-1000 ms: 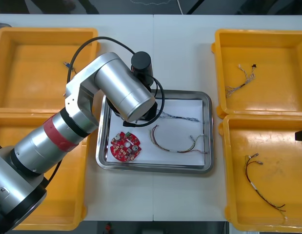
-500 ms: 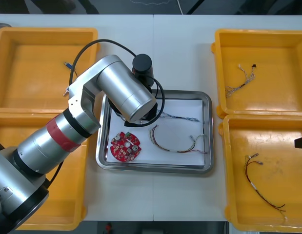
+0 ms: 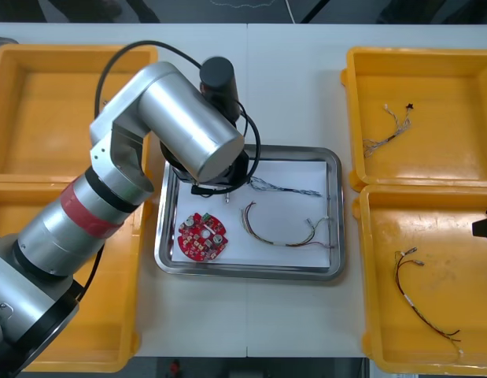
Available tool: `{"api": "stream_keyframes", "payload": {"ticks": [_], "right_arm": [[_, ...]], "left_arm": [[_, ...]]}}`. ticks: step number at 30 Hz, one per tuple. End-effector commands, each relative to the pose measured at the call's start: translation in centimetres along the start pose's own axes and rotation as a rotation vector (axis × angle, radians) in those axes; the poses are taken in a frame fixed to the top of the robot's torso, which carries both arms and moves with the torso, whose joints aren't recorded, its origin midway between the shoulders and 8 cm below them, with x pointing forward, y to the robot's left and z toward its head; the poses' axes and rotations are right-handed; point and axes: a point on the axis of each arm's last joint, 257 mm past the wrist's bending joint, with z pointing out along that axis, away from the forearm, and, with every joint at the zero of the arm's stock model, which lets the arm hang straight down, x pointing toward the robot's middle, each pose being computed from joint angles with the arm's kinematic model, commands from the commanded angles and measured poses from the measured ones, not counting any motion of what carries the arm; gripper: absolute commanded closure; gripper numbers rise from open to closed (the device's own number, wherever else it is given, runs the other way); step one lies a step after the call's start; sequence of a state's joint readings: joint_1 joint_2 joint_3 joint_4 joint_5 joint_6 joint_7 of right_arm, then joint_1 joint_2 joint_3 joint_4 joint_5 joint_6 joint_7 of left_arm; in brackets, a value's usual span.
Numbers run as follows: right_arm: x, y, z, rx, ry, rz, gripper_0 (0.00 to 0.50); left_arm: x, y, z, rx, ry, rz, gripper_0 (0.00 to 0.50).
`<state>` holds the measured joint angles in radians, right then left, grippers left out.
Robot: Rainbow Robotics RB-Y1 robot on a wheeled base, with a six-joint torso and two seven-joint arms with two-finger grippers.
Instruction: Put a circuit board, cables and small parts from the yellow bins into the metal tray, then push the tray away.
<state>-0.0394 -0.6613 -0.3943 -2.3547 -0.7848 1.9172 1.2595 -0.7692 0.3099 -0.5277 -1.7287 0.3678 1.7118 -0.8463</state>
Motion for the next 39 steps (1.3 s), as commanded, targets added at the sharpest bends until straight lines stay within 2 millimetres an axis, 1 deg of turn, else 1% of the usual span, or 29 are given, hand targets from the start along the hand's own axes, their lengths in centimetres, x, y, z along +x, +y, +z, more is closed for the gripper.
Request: {"api": "stream_keyframes", "payload": {"ticks": [1, 4, 6, 8, 9, 11, 12, 15, 16, 17, 18, 19, 21, 22, 24, 25, 28, 29, 31, 32, 34, 35, 37, 39], "right_arm": [[-0.1, 0.6, -1.3, 0.032, -0.020, -0.092, 0.000], [-0.1, 2.3, -1.3, 0.023, -0.016, -0.160, 0.000], [-0.2, 3.2, -1.3, 0.013, -0.016, -0.197, 0.000], [-0.5, 5.0, -1.4, -0.016, -0.016, -0.244, 0.000], [-0.5, 5.4, -1.4, -0.027, -0.016, -0.253, 0.000], [-0.8, 7.2, -1.7, -0.069, -0.018, -0.294, 0.000], [-0.8, 7.7, -1.7, -0.081, -0.017, -0.305, 0.000], [-1.0, 10.4, -1.9, -0.128, -0.017, -0.383, 0.000], [-1.1, 10.9, -2.0, -0.134, -0.018, -0.398, 0.000], [-1.0, 11.8, -1.9, -0.145, -0.016, -0.425, 0.000], [-1.0, 12.7, -1.9, -0.154, -0.013, -0.457, 0.000], [-0.9, 13.1, -1.8, -0.157, -0.013, -0.475, 0.000], [-0.6, 15.0, -1.7, -0.172, -0.005, -0.542, 0.000], [-0.6, 15.4, -1.7, -0.176, -0.006, -0.559, 0.000], [-0.3, 17.4, -1.6, -0.186, -0.006, -0.627, 0.000], [-0.1, 17.8, -1.5, -0.188, -0.004, -0.643, 0.000], [0.5, 21.0, -1.2, -0.204, -0.013, -0.742, 0.000], [0.7, 21.5, -1.2, -0.206, -0.013, -0.759, 0.000], [1.4, 23.7, -0.9, -0.215, -0.012, -0.833, 0.000], [1.6, 24.2, -0.7, -0.216, -0.008, -0.849, 0.000], [2.5, 26.1, -0.1, -0.215, 0.006, -0.926, 0.000], [2.6, 26.5, 0.1, -0.213, 0.009, -0.945, 0.000], [3.4, 28.2, 0.9, -0.209, 0.033, -1.010, 0.000], [3.9, 29.3, 1.3, -0.207, 0.045, -1.053, 0.000]], "left_arm": [[-2.1, 1.1, -4.9, 0.066, -0.048, -0.061, 0.000], [-1.5, 4.0, -6.9, 0.061, -0.036, -0.061, 0.000], [-1.7, 5.2, -7.8, 0.069, -0.053, -0.055, 0.000], [-2.3, 7.1, -9.3, 0.083, -0.096, -0.050, 0.000], [-2.4, 7.5, -9.7, 0.085, -0.104, -0.047, 0.000], [-2.7, 9.5, -11.0, 0.089, -0.137, -0.038, 0.000], [-2.7, 10.1, -11.2, 0.088, -0.142, -0.035, 0.000], [-3.0, 13.5, -12.8, 0.068, -0.171, -0.012, 0.000], [-3.0, 14.0, -13.0, 0.067, -0.173, -0.007, 0.000], [-2.9, 15.2, -13.3, 0.057, -0.173, -0.001, 0.000], [-2.6, 16.2, -13.5, 0.052, -0.168, 0.003, 0.000], [-2.4, 16.8, -13.6, 0.047, -0.165, 0.005, 0.000], [-1.4, 18.9, -13.7, 0.027, -0.150, 0.017, 0.000], [-1.2, 19.3, -13.6, 0.022, -0.145, 0.020, 0.000], [-0.1, 21.4, -13.7, -0.018, -0.128, 0.036, 0.000], [0.2, 21.8, -13.6, -0.026, -0.121, 0.038, 0.000], [1.9, 24.1, -13.5, -0.061, -0.079, 0.023, 0.000], [2.2, 24.5, -13.4, -0.064, -0.072, 0.016, 0.000], [3.2, 25.4, -13.5, -0.066, -0.050, -0.010, 0.000], [3.4, 25.5, -13.5, -0.065, -0.046, -0.013, 0.000], [4.2, 26.4, -13.7, -0.067, -0.030, -0.026, 0.000], [4.4, 26.6, -13.7, -0.069, -0.025, -0.026, 0.000], [5.2, 27.4, -13.9, -0.072, -0.010, -0.036, 0.000], [5.8, 28.0, -14.0, -0.077, 0.004, -0.041, 0.000]]}}
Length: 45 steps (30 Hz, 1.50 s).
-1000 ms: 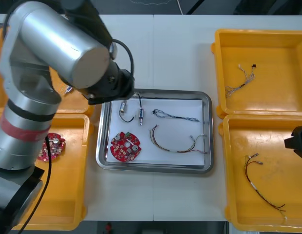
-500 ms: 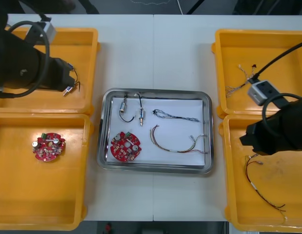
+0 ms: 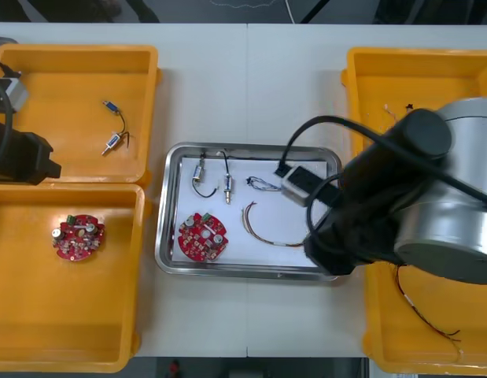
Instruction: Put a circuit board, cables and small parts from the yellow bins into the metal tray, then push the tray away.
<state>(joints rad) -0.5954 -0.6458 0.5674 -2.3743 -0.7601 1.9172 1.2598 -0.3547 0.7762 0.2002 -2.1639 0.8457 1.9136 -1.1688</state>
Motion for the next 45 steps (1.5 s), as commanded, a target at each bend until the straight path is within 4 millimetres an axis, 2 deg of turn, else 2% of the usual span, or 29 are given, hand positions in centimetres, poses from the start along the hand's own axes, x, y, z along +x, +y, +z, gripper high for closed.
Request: {"api": "stream_keyframes", "payload": {"ticks": [1, 7, 13, 19, 26, 34, 43, 44, 45], "right_arm": [[-3.0, 3.1, 1.3, -0.005, 0.015, -0.159, 0.000], [-5.0, 5.6, 3.5, 0.007, 0.010, -0.347, 0.000], [-5.8, 6.9, 5.3, 0.014, -0.017, -0.481, 0.000], [-5.5, 7.7, 7.6, 0.018, -0.013, -0.534, 0.000], [-4.4, 8.9, 10.0, 0.008, 0.023, -0.569, 0.000], [-3.6, 9.5, 11.4, 0.014, 0.061, -0.580, 0.000], [-4.0, 9.6, 11.7, 0.038, 0.045, -0.598, 0.000], [-4.1, 9.6, 11.7, 0.038, 0.042, -0.601, 0.006], [-4.1, 9.6, 11.7, 0.038, 0.040, -0.601, 0.052]], "left_arm": [[1.2, 3.2, -1.6, -0.059, 0.009, 0.041, 0.000], [3.5, 5.0, -1.3, -0.087, 0.057, 0.026, 0.000], [5.1, 6.2, -1.5, -0.101, 0.085, 0.011, 0.000], [6.1, 6.7, -1.5, -0.103, 0.105, 0.002, 0.000], [6.8, 6.4, -1.1, -0.095, 0.125, 0.006, 0.000], [6.8, 6.2, -1.1, -0.088, 0.125, 0.007, 0.000], [6.8, 6.2, -1.1, -0.088, 0.125, 0.007, 0.000], [6.8, 6.2, -1.1, -0.088, 0.125, 0.007, 0.000], [6.8, 6.2, -1.1, -0.088, 0.125, 0.007, 0.000]]}}
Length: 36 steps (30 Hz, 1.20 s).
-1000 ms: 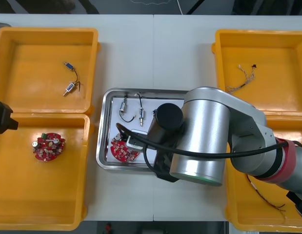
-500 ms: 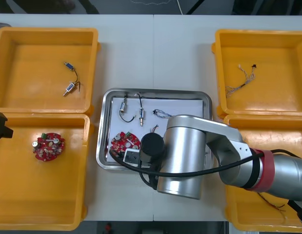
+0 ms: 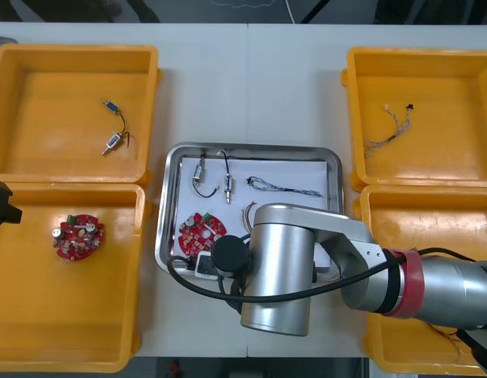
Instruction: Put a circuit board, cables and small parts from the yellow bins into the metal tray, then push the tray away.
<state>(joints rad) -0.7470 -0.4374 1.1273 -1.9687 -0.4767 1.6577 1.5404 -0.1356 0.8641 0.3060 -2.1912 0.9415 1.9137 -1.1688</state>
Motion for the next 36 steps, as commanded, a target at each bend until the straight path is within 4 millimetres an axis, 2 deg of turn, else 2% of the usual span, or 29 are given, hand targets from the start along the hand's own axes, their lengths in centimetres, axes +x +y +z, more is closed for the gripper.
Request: {"api": "stream_keyframes", "payload": {"ticks": [1, 3, 4, 6, 8, 9, 19, 25, 36], "right_arm": [[-2.4, 0.0, -1.0, 0.023, -0.054, -0.059, 0.132], [-2.5, -0.1, -0.9, 0.026, -0.058, -0.058, 0.239], [-2.5, -0.1, -1.0, 0.026, -0.059, -0.059, 0.312], [-2.4, -0.1, -0.9, 0.026, -0.057, -0.059, 0.369], [-2.5, -0.2, -0.9, 0.031, -0.058, -0.058, 0.486], [-2.4, -0.3, -0.9, 0.033, -0.057, -0.057, 0.500], [-2.2, -2.2, -1.0, 0.099, -0.054, -0.065, 0.500], [-1.6, -4.8, -1.0, 0.153, -0.065, -0.076, 0.500], [-2.2, -9.2, -2.5, 0.281, -0.082, -0.119, 0.500]], "left_arm": [[0.0, 1.1, -1.2, -0.041, -0.012, 0.070, 0.000], [0.0, 1.1, -1.2, -0.041, -0.012, 0.070, 0.000], [0.0, 1.1, -1.2, -0.041, -0.012, 0.070, 0.000], [0.0, 1.1, -1.2, -0.041, -0.012, 0.070, 0.000], [0.0, 1.1, -1.2, -0.041, -0.012, 0.070, 0.000], [0.0, 1.1, -1.2, -0.041, -0.012, 0.070, 0.000], [0.0, 1.1, -1.2, -0.041, -0.012, 0.070, 0.000], [0.0, 1.1, -1.2, -0.041, -0.012, 0.070, 0.000], [0.0, 1.1, -1.2, -0.041, -0.012, 0.070, 0.000]]}}
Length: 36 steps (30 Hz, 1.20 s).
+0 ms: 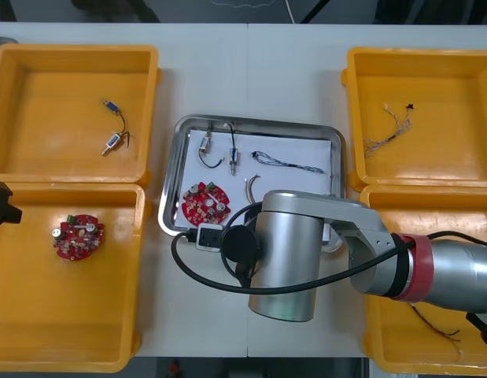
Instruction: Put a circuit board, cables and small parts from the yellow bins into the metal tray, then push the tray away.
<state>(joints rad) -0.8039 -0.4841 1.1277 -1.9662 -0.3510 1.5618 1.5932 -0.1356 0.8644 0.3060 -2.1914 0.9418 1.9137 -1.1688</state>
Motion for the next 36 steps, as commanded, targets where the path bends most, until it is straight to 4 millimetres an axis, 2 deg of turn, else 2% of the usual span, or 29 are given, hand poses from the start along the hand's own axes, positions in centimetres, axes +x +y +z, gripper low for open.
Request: {"api": "stream_keyframes", "payload": {"ticks": [1, 7, 16, 24, 36], "right_arm": [[-0.8, -3.2, -1.0, 0.093, -0.017, -0.065, 0.500], [-1.0, -5.9, -1.6, 0.174, -0.016, -0.084, 0.500], [-1.2, -8.2, -2.4, 0.229, -0.015, -0.107, 0.500], [-1.2, -9.6, -1.2, 0.245, -0.006, -0.117, 0.500], [-2.5, -12.1, -1.0, 0.268, 0.000, -0.154, 0.500]], "left_arm": [[0.0, 1.2, -1.1, -0.041, -0.012, 0.070, 0.000], [0.0, 1.2, -1.1, -0.041, -0.012, 0.070, 0.000], [0.0, 1.2, -1.1, -0.041, -0.012, 0.070, 0.000], [0.0, 1.2, -1.1, -0.041, -0.012, 0.070, 0.000], [0.0, 1.2, -1.1, -0.041, -0.012, 0.070, 0.000]]}}
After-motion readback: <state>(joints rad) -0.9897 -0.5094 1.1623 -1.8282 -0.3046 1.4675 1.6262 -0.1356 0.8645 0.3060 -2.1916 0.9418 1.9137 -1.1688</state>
